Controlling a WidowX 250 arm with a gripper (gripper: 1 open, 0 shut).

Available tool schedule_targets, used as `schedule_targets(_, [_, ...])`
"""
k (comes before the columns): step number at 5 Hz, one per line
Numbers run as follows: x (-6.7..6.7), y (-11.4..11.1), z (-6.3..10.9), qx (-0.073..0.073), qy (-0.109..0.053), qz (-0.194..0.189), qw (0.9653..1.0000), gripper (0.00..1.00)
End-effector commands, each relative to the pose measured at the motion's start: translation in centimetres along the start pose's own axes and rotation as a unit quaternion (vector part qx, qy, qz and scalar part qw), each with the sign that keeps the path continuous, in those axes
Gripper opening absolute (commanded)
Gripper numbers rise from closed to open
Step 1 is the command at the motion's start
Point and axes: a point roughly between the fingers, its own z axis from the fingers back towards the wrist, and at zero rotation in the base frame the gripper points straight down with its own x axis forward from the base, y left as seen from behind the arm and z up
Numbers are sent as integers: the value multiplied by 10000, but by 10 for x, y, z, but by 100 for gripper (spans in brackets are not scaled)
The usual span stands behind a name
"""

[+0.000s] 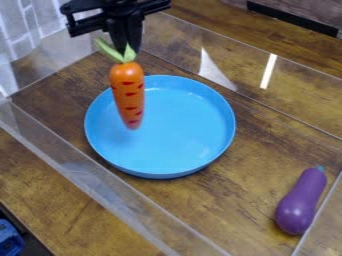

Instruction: Put the carrot on the blue tray

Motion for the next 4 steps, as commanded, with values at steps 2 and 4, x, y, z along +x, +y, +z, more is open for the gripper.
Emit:
schedule_targets(2, [-9, -7, 10, -319, -249, -87, 9991, 0])
schedule_targets(4, [-15, -3, -1, -433, -253, -349, 9981, 0])
